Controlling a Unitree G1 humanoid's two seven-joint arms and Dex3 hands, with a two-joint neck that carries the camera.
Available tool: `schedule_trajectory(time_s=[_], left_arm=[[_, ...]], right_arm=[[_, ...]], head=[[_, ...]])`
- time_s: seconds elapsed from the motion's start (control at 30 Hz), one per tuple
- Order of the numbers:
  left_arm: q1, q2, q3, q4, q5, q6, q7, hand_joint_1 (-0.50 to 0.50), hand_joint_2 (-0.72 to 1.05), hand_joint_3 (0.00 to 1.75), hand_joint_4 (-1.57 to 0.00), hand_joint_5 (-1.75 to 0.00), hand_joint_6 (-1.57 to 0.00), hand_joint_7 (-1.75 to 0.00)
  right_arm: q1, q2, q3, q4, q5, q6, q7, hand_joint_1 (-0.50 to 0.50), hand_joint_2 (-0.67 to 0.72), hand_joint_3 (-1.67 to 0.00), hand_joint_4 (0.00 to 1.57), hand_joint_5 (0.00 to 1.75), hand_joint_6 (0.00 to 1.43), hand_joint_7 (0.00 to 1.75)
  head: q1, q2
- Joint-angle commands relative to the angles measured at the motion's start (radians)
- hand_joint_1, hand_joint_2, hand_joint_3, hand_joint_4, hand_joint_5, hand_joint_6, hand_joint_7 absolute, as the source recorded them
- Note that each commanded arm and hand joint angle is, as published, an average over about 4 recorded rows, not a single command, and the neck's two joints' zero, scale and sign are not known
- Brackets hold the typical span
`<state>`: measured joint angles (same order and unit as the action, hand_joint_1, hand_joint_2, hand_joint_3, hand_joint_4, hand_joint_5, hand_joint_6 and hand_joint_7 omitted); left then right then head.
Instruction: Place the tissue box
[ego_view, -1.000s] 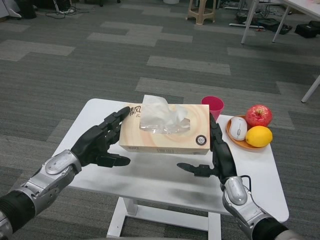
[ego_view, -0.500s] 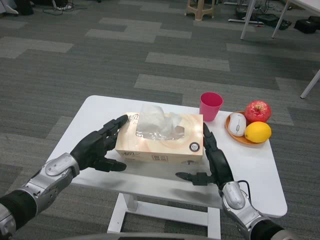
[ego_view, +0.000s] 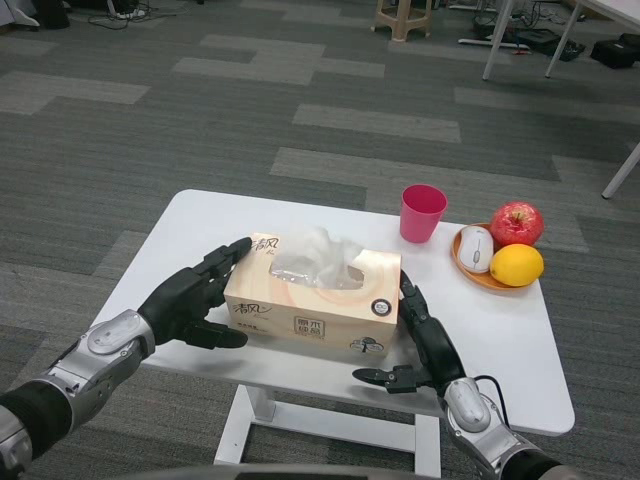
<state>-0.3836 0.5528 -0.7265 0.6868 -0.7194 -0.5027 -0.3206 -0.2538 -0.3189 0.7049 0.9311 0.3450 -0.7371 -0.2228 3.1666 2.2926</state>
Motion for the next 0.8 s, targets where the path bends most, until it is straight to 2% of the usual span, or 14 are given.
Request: schedule_trajectory(time_s=[0.03, 0.17, 0.27, 0.33, 0.47, 0.63, 0.8], left_arm=[[0.002, -0.016, -0.027, 0.017, 0.006, 0.005, -0.026, 0.5, 0.96, 0.09, 0.0, 0.0, 0.0, 0.0], [0.002, -0.021, -0.031, 0.03, 0.003, 0.006, -0.028, 0.5, 0.96, 0.09, 0.0, 0.0, 0.0, 0.0], [0.0, -0.025, -0.037, 0.042, -0.003, 0.006, -0.029, 0.5, 0.96, 0.09, 0.0, 0.0, 0.0, -0.03], [0.0, -0.025, -0.04, 0.047, -0.004, 0.006, -0.03, 0.5, 0.96, 0.09, 0.0, 0.0, 0.0, -0.03], [0.0, -0.027, -0.044, 0.058, -0.007, 0.005, -0.032, 0.5, 0.96, 0.09, 0.0, 0.0, 0.0, -0.05], [0.0, -0.027, -0.037, 0.06, -0.009, 0.004, -0.037, 0.5, 0.96, 0.09, 0.0, 0.0, 0.0, -0.02], [0.005, -0.027, -0.009, 0.06, -0.013, 0.004, -0.051, 0.5, 0.96, 0.09, 0.0, 0.0, 0.0, 0.0]], right_arm=[[-0.012, 0.011, 0.012, 0.016, -0.017, -0.005, 0.028, -0.12, -0.41, -0.4, 0.09, 0.22, 0.0, 0.07], [-0.015, 0.019, -0.003, 0.038, -0.017, -0.005, 0.029, -0.12, -0.41, -0.4, 0.09, 0.27, 0.0, 0.07], [-0.02, 0.022, -0.01, 0.057, -0.017, -0.005, 0.03, -0.12, -0.41, -0.4, 0.09, 0.19, 0.0, 0.07], [-0.025, 0.024, -0.011, 0.064, -0.017, -0.005, 0.03, -0.15, -0.41, -0.4, 0.09, 0.22, 0.0, 0.07], [-0.033, 0.027, -0.024, 0.069, -0.017, -0.005, 0.033, -0.12, -0.41, -0.4, 0.09, 0.19, 0.0, 0.07], [-0.032, 0.024, -0.052, 0.057, -0.02, -0.007, 0.045, -0.17, -0.41, -0.4, 0.09, 0.19, 0.0, 0.07], [-0.029, 0.018, -0.097, 0.042, -0.02, -0.008, 0.067, -0.15, -0.41, -0.4, 0.06, 0.19, 0.0, 0.07]], head=[[-0.001, 0.0], [-0.002, -0.002], [-0.002, -0.002], [-0.002, -0.002], [-0.003, -0.002], [-0.003, -0.002], [-0.003, -0.001]])
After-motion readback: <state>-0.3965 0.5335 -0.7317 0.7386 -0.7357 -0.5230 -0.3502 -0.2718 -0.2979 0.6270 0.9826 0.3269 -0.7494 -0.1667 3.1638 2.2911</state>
